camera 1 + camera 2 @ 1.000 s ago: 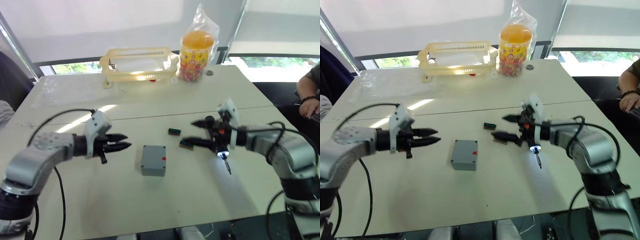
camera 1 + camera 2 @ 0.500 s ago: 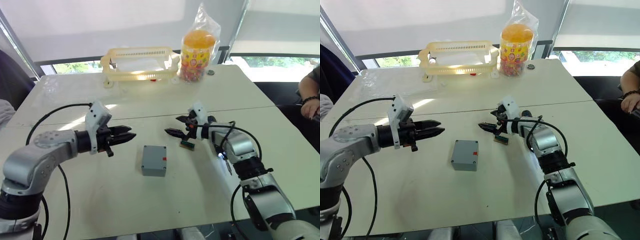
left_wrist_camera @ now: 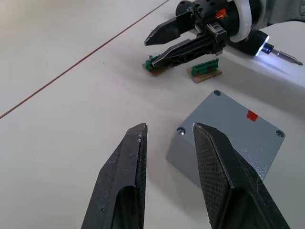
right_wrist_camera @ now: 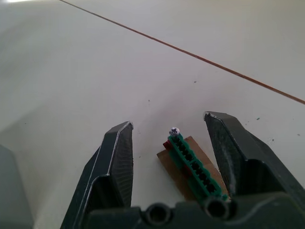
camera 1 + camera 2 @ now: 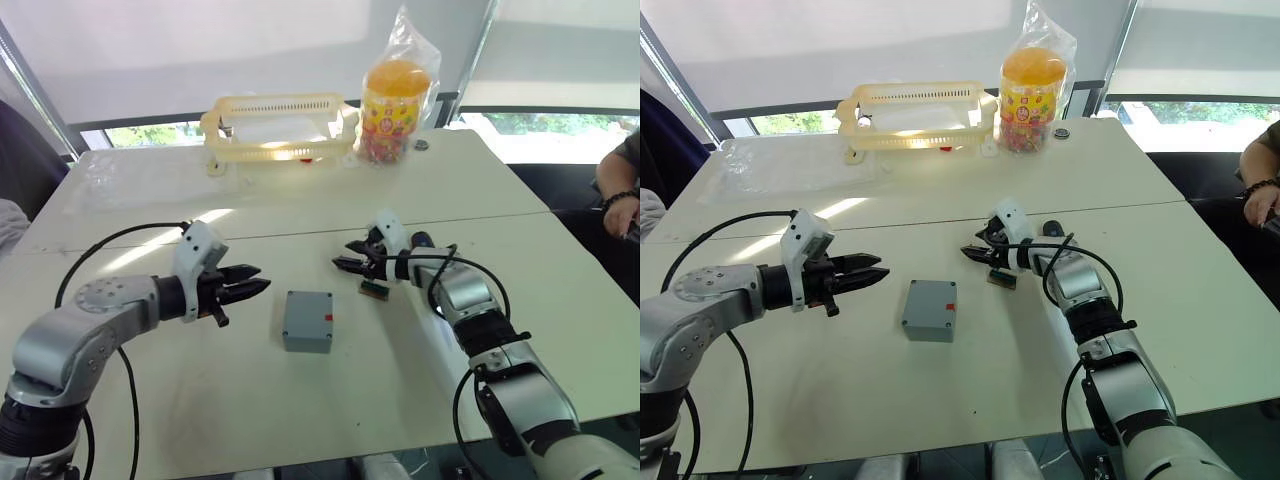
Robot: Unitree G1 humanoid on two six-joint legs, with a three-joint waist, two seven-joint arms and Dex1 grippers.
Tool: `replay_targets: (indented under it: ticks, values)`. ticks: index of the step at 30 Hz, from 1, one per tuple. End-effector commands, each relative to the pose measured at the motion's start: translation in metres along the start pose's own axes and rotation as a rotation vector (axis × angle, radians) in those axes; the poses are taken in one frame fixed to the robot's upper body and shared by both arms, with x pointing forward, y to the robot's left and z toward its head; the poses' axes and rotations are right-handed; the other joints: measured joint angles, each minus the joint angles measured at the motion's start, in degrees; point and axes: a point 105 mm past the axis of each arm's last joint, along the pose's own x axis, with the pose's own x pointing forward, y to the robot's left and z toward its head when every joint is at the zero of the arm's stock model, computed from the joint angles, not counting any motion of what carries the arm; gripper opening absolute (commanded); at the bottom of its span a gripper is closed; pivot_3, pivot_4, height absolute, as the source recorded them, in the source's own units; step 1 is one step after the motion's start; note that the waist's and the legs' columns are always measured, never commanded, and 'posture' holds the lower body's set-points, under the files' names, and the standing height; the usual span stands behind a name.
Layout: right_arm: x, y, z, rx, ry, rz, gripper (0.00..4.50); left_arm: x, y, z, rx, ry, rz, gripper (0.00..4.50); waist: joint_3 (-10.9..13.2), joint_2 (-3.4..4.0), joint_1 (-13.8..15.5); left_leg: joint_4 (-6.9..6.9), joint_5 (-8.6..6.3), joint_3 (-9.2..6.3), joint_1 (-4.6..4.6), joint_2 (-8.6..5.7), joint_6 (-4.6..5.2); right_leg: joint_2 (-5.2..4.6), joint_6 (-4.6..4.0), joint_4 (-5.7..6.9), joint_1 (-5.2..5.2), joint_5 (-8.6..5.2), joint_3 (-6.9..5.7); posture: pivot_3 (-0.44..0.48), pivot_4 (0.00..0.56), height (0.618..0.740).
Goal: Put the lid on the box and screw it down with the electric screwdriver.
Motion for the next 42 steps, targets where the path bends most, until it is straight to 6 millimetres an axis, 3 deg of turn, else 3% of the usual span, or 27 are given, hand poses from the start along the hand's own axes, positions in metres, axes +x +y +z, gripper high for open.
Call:
replay_targets:
  ticks: [1, 9, 14, 15, 26, 37, 39, 42]
  values:
    - [0.002, -0.002, 0.016, -0.039, -0.042, 0.001, 2.61, -0.001, -0.002, 0.005, 0.046, -0.017, 0.008, 1.52, 0.00, 0.00, 0.00, 0.00, 0.00, 0.00, 0.00, 0.00, 0.00, 0.00, 0.00, 0.00, 0.00, 0.00, 0.00, 0.000, 0.150, 0.740]
    - [0.007, -0.005, 0.017, -0.030, -0.046, -0.012, 2.61, 0.002, 0.000, -0.001, 0.055, -0.005, 0.011, 1.52, 0.00, 0.00, -0.02, -0.01, 0.00, 0.00, 0.00, 0.00, 0.00, 0.00, 0.00, 0.00, 0.00, 0.00, 0.00, 0.000, 0.150, 0.740]
    - [0.008, -0.005, 0.015, -0.030, -0.043, -0.013, 0.22, 0.003, 0.000, -0.004, 0.057, -0.002, 0.014, 1.52, 0.00, 0.00, -0.02, -0.01, 0.00, 0.00, 0.00, 0.00, 0.00, 0.00, 0.00, 0.00, 0.00, 0.00, 0.00, 0.000, 0.150, 0.740]
    - [0.008, -0.004, 0.015, -0.030, -0.042, -0.013, 0.05, 0.003, 0.000, -0.004, 0.058, -0.003, 0.015, 1.52, 0.00, 0.00, -0.02, -0.01, 0.00, 0.00, 0.00, 0.00, 0.00, 0.00, 0.00, 0.00, 0.00, 0.00, 0.00, 0.000, 0.150, 0.740]
    - [0.001, -0.011, 0.024, -0.039, -0.083, -0.052, 0.05, 0.005, 0.001, -0.005, 0.056, -0.008, 0.020, 1.52, 0.00, 0.00, -0.01, -0.01, 0.00, 0.00, 0.00, 0.00, 0.00, 0.00, 0.00, 0.00, 0.00, 0.00, 0.00, 0.000, 0.150, 0.740]
    - [-0.015, -0.017, 0.051, -0.042, -0.173, -0.068, 0.05, 0.009, 0.001, -0.008, 0.052, -0.011, 0.009, 1.52, 0.00, 0.00, 0.00, -0.01, 0.00, 0.00, 0.00, 0.00, 0.00, 0.00, 0.00, 0.00, 0.00, 0.00, 0.00, 0.000, 0.150, 0.740]
    - [-0.020, -0.014, 0.057, -0.046, -0.194, -0.055, 0.05, 0.008, -0.001, -0.008, 0.055, -0.009, -0.004, 1.52, 0.00, 0.01, -0.01, -0.01, 0.00, 0.00, 0.00, 0.00, 0.00, 0.00, 0.00, 0.00, 0.00, 0.00, 0.00, 0.000, 0.150, 0.740]
    - [-0.041, 0.014, 0.072, -0.046, -0.260, 0.072, 0.05, 0.002, -0.009, -0.006, 0.076, 0.009, -0.058, 1.52, 0.01, 0.02, 0.11, -0.05, 0.00, -0.02, -0.01, 0.01, 0.00, 0.00, 0.00, -0.01, -0.01, 0.00, -0.01, 0.000, 0.150, 0.740]
